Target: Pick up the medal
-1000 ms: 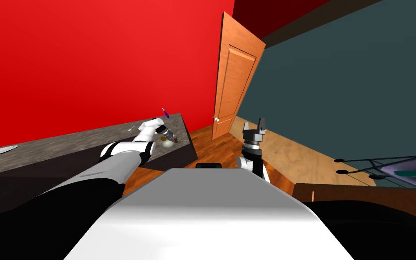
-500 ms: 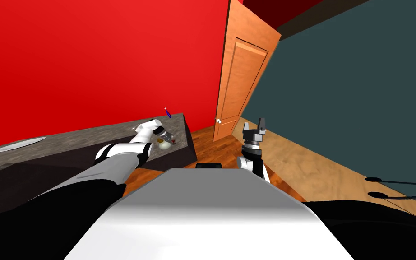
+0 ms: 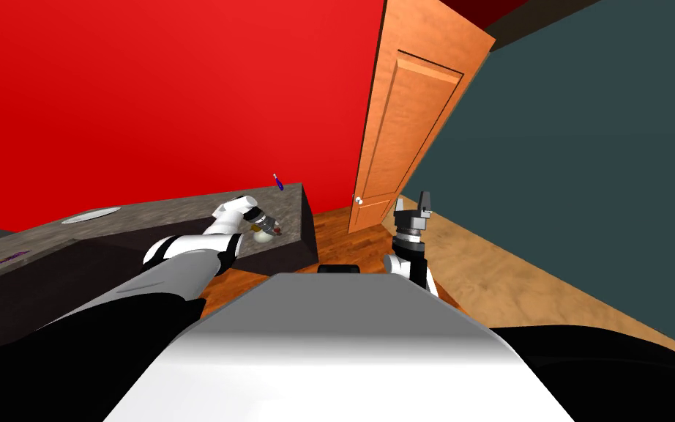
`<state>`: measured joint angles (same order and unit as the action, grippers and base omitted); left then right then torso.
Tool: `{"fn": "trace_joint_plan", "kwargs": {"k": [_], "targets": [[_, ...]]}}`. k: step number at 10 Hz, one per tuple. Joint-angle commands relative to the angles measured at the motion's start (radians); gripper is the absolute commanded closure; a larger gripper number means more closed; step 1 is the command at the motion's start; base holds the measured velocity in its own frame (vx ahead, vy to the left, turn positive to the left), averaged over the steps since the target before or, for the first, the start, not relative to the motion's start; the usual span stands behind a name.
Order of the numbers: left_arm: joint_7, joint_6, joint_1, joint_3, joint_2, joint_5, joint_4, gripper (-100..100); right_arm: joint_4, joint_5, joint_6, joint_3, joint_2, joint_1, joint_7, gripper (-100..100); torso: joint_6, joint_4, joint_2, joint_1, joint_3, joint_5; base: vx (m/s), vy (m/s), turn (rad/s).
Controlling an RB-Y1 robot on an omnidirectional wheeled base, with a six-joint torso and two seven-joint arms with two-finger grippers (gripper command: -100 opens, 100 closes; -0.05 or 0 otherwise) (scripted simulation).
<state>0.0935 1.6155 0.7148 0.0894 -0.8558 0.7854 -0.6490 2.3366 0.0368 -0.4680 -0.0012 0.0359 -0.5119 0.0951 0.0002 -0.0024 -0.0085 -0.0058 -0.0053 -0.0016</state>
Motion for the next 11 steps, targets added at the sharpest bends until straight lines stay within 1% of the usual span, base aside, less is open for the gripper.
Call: {"fn": "trace_joint_plan", "kwargs": {"k": [1, 2, 3, 4, 5, 6, 7, 8, 9, 10, 11], "targets": [[0.033, 0.0, -0.002, 0.001, -0.002, 0.002, 0.0, -100, 0.0, 0.0, 0.0, 0.0, 0.0, 0.0, 0.0, 0, 0.0, 0.0, 0.0, 0.0, 0.0, 0.0, 0.063, -0.054, -0.03], [0.071, 0.0, -0.016, 0.006, -0.017, 0.012, 0.01, -100, 0.0, 0.0, 0.0, 0.0, 0.0, 0.0, 0.0, 0, 0.0, 0.0, 0.003, 0.004, 0.001, 0.001, 0.101, -0.101, 0.275], [0.098, 0.0, -0.016, 0.006, -0.017, 0.012, 0.01, -100, 0.0, 0.0, 0.0, 0.0, 0.0, 0.0, 0.0, 0, -0.002, 0.001, 0.002, 0.003, 0.001, 0.001, 0.097, -0.123, 0.179], [0.129, -0.001, -0.03, 0.012, -0.031, 0.022, 0.02, -100, 0.0, 0.0, 0.0, 0.0, 0.0, 0.0, 0.0, 0, 0.0, 0.0, 0.002, 0.002, 0.001, 0.001, 0.125, -0.14, 0.23], [0.155, -0.001, -0.03, 0.012, -0.031, 0.022, 0.02, -100, 0.0, 0.0, 0.0, 0.0, 0.0, 0.0, 0.0, 0, -0.001, 0.0, 0.001, 0.001, 0.001, 0.0, 0.133, -0.144, 0.16], [0.163, -0.001, -0.03, 0.012, -0.031, 0.022, 0.02, -100, 0.0, 0.0, 0.0, 0.0, 0.0, 0.0, 0.0, 0, 0.0, 0.0, 0.0, 0.0, 0.0, 0.0, 0.054, -0.076, -0.005], [0.202, -0.001, -0.044, 0.017, -0.046, 0.032, 0.03, -100, 0.0, 0.0, 0.0, 0.0, 0.0, 0.0, 0.0, 0, 0.0, 0.0, 0.003, 0.004, 0.001, 0.001, 0.066, -0.108, 0.272], [0.227, -0.001, -0.044, 0.017, -0.046, 0.032, 0.03, -100, 0.0, 0.0, 0.0, 0.0, 0.0, 0.0, 0.0, 0, -0.002, 0.001, 0.003, 0.003, 0.002, 0.001, 0.088, -0.133, 0.203], [0.204, -0.002, -0.044, 0.016, -0.041, 0.031, 0.024, -100, 0.0, 0.0, 0.0, 0.0, 0.0, 0.0, 0.0, 0, 0.0, 0.001, 0.003, 0.002, 0.001, 0.001, 0.036, -0.055, 0.025], [0.209, -0.001, -0.045, 0.017, -0.042, 0.031, 0.024, 100, 0.0, 0.0, 0.0, 0.0, 0.0, 0.0, 0.0, 0, 0.0, 0.001, 0.004, 0.006, 0.002, 0.001, 0.006, -0.011, -0.003], [0.209, -0.001, -0.045, 0.016, -0.042, 0.031, 0.024, 100, 0.0, 0.0, 0.0, 0.0, 0.0, 0.0, 0.0, 0, 0.0, 0.001, 0.006, 0.009, 0.003, 0.002, 0.0, 0.0, 0.0]]}}
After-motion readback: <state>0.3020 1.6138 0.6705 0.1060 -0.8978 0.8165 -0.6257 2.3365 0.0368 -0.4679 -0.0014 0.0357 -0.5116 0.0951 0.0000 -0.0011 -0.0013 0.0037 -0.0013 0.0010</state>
